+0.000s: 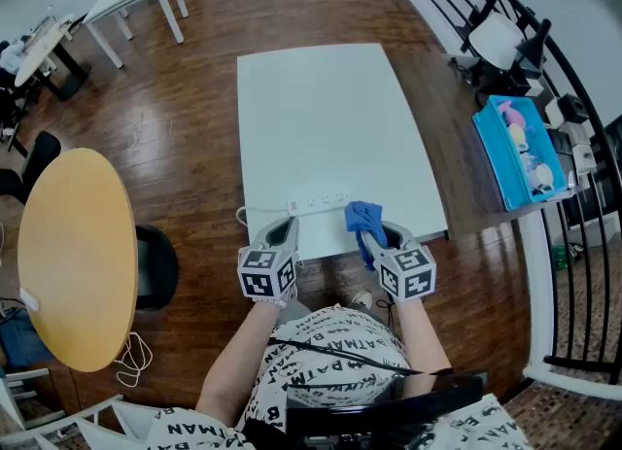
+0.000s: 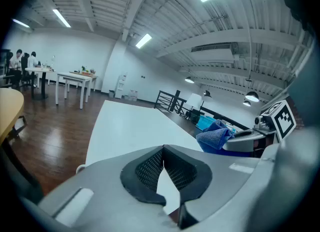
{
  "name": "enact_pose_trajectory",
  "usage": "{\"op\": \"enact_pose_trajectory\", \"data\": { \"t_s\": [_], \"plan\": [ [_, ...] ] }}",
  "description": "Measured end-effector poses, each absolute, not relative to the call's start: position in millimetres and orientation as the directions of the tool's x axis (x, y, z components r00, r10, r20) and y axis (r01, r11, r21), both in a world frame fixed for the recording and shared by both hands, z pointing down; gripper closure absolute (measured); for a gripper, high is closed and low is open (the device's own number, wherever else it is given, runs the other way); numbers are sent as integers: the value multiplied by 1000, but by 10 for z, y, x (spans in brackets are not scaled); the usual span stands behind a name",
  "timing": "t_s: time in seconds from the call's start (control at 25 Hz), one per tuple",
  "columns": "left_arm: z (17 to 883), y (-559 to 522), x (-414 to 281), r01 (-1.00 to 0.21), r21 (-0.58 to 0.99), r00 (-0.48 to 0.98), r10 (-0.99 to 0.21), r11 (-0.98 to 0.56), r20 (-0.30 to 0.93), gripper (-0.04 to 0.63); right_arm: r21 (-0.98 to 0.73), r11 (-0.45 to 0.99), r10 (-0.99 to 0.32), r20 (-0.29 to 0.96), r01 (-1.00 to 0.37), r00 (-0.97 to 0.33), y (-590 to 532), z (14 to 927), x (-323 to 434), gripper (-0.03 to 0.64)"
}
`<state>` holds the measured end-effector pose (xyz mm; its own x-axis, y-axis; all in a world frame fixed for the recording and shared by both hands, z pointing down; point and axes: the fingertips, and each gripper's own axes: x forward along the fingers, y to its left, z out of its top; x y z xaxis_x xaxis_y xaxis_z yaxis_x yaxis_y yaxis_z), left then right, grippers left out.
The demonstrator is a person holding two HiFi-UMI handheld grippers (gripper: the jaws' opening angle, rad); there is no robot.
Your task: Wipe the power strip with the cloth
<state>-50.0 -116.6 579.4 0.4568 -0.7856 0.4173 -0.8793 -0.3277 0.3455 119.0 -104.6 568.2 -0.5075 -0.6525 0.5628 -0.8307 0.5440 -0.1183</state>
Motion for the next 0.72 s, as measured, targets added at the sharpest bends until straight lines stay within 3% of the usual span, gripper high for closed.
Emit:
{"op": "enact_pose_trajectory", "data": {
  "t_s": [0.48, 0.72],
  "plan": [
    [6059, -1150, -523, -870, 316, 491, -716, -379, 495, 568, -136, 526, -653, 568, -840, -501, -1039, 5703, 1183, 497],
    [6386, -1230, -569, -822, 215, 539, -599, -527, 592, 413, -150, 490, -668, 568, -859, -481, -1035, 5708, 1150, 497]
  ]
}}
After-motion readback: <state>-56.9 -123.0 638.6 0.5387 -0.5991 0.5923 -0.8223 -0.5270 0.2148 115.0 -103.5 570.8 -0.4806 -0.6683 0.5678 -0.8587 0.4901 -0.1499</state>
